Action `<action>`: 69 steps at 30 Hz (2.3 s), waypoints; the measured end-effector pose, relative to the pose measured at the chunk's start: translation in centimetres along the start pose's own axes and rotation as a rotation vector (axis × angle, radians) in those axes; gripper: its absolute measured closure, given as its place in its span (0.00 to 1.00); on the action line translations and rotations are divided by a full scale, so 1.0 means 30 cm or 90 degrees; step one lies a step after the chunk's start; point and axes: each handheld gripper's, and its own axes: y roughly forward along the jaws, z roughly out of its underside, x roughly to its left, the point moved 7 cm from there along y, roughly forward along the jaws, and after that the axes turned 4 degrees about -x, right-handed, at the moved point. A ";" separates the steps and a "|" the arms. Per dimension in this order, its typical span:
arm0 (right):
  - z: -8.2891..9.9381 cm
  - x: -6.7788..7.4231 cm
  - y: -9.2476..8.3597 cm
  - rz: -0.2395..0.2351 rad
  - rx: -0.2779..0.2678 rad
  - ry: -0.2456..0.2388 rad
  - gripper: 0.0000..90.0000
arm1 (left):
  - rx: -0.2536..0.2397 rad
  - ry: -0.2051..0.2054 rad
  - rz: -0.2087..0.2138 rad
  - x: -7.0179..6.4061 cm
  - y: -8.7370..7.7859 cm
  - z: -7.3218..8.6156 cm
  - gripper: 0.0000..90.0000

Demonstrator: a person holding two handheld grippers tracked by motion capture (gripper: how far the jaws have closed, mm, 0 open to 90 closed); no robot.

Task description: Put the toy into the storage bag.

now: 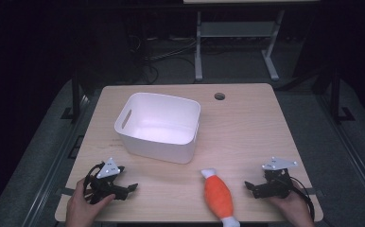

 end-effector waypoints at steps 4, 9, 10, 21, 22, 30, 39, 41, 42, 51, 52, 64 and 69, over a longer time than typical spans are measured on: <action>-0.009 0.005 -0.011 -0.004 0.007 -0.001 0.14 | 0.000 0.000 0.000 0.000 0.000 0.000 0.14; -0.030 0.010 -0.015 -0.023 0.004 -0.003 0.37 | 0.000 0.000 0.000 0.000 0.000 0.000 0.14; -0.035 0.015 -0.014 -0.030 0.006 -0.004 0.40 | 0.000 0.000 0.000 0.000 0.000 0.000 0.14; -0.127 0.069 0.006 -0.117 0.003 -0.023 0.99 | 0.000 0.000 0.000 0.000 0.000 0.000 0.14; -0.133 0.074 0.009 -0.123 0.004 -0.023 0.99 | 0.000 0.000 0.000 0.000 0.000 0.000 0.14; -0.184 0.111 0.045 -0.157 0.003 -0.044 0.99 | 0.000 0.000 0.000 0.000 0.000 0.000 0.14; -0.236 0.166 0.103 -0.188 0.008 -0.071 0.99 | -0.001 -0.002 0.000 -0.001 0.000 0.000 0.14; -0.246 0.179 0.116 -0.195 0.009 -0.073 0.99 | -0.001 -0.002 0.000 -0.001 0.000 0.000 0.14; -0.253 0.188 0.126 -0.201 0.012 -0.076 0.99 | -0.001 -0.003 0.000 -0.001 0.000 0.000 0.14; -0.281 0.251 0.193 -0.224 0.031 -0.107 0.99 | 0.000 -0.001 0.000 0.000 0.000 -0.001 0.14; -0.283 0.256 0.197 -0.224 0.032 -0.107 0.99 | 0.000 -0.001 0.000 0.000 0.000 -0.001 0.14; -0.321 0.309 0.221 -0.252 0.033 -0.130 0.99 | -0.001 -0.001 0.000 0.000 0.000 -0.001 0.14; -0.334 0.342 0.235 -0.267 0.038 -0.143 0.99 | -0.001 0.000 0.000 0.000 0.000 -0.001 0.14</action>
